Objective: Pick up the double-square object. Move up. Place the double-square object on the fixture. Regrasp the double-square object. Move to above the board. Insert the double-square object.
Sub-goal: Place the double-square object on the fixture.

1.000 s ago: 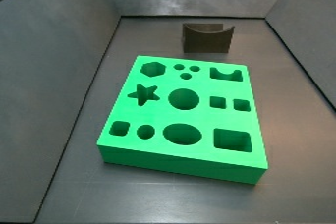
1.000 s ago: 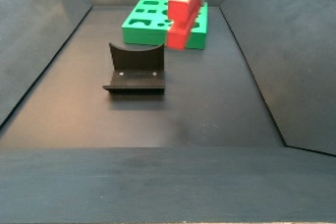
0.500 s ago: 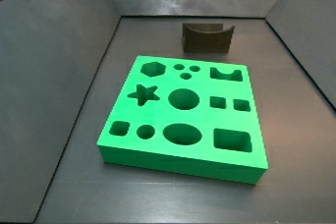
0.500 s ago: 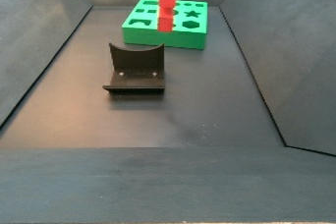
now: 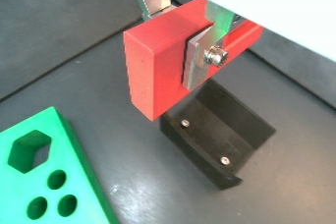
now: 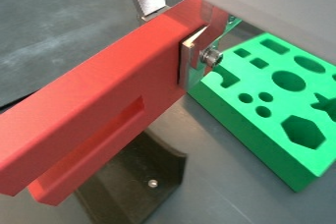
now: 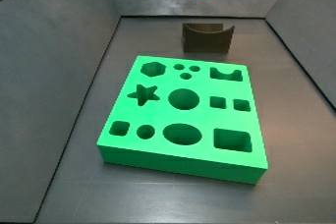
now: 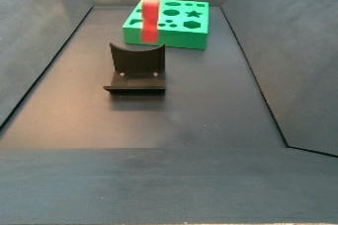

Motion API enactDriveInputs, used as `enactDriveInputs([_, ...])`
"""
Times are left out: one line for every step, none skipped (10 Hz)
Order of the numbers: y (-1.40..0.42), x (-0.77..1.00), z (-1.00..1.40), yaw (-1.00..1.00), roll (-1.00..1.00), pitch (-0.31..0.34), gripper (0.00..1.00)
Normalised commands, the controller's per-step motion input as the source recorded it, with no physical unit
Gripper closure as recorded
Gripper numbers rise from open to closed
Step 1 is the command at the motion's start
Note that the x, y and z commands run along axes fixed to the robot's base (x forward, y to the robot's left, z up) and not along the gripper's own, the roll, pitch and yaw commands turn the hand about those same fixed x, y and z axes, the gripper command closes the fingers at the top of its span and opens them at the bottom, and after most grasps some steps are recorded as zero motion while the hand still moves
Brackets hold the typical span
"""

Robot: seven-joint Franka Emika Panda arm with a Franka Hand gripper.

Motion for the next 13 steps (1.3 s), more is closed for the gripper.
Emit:
enactDriveInputs([0.40,0.54,-0.02,-0.07,-1.00,0.110,1.00])
enactDriveInputs([0.22,0.45,-0.01,-0.08,-1.00,0.123,1.00])
enactDriveInputs([0.07,0.33,-0.02,-0.09,-1.00,0.129,1.00])
enactDriveInputs([0.06,0.27,-0.01,-0.10,-1.00,0.131,1.00])
enactDriveInputs([0.06,0.14,0.00,-0.12,-1.00,0.142,1.00])
enactDriveInputs([0.05,0.06,0.00,-0.15,-1.00,0.130,1.00])
enactDriveInputs([0.05,0.05,0.00,-0.15,-0.81,0.090,1.00])
enactDriveInputs([0.04,0.06,-0.01,-0.15,-0.69,0.073,1.00])
enactDriveInputs([0.04,0.08,-0.01,-0.13,-0.44,0.057,1.00])
enactDriveInputs([0.04,0.07,-0.01,-0.12,-0.29,0.046,1.00])
enactDriveInputs([0.13,0.13,-1.00,-0.07,-1.00,0.269,1.00])
enactDriveInputs([0.13,0.13,-1.00,-0.07,-1.00,0.262,1.00])
enactDriveInputs([0.14,0.15,-1.00,-0.15,-0.99,0.291,1.00])
